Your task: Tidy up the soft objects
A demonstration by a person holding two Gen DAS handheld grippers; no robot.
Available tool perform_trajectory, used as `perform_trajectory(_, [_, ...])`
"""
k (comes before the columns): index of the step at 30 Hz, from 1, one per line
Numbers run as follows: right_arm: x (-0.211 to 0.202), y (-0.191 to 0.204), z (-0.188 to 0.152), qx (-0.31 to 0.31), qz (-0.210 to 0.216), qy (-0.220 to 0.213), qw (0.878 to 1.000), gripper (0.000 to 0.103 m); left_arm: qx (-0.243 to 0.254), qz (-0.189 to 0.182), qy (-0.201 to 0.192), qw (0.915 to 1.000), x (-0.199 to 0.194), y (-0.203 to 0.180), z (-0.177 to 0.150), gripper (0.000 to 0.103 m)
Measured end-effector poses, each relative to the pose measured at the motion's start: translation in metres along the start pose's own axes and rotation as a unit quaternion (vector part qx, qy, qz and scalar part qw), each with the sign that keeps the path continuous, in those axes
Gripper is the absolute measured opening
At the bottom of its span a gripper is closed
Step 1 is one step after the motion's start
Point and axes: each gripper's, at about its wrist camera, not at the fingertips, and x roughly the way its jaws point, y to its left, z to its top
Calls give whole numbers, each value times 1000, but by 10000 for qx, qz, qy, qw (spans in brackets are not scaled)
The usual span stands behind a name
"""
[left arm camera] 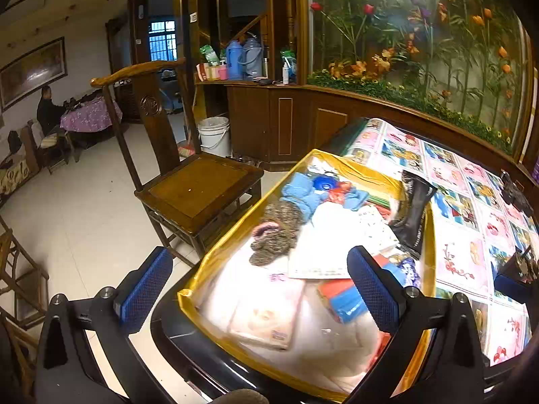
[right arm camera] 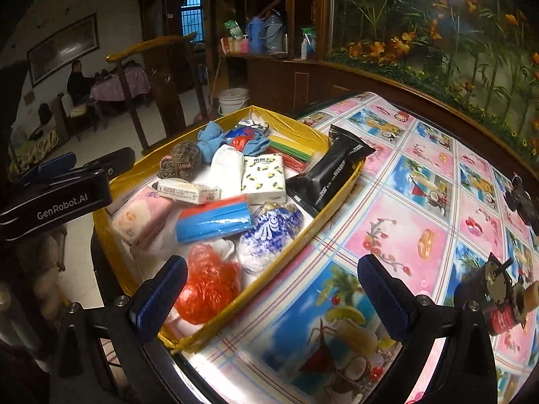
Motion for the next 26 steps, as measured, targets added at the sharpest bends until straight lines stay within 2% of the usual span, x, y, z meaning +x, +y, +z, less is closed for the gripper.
perform_trajectory(9, [-14,-15,-11,157,-19,-102,9998,103,66,-12,129,9999,-2,-16,0,103])
perform_trajectory(26, [-18,-25,-18,339,9,-85,9994,103,150,-117,106,9998,-7,-25,-2,103])
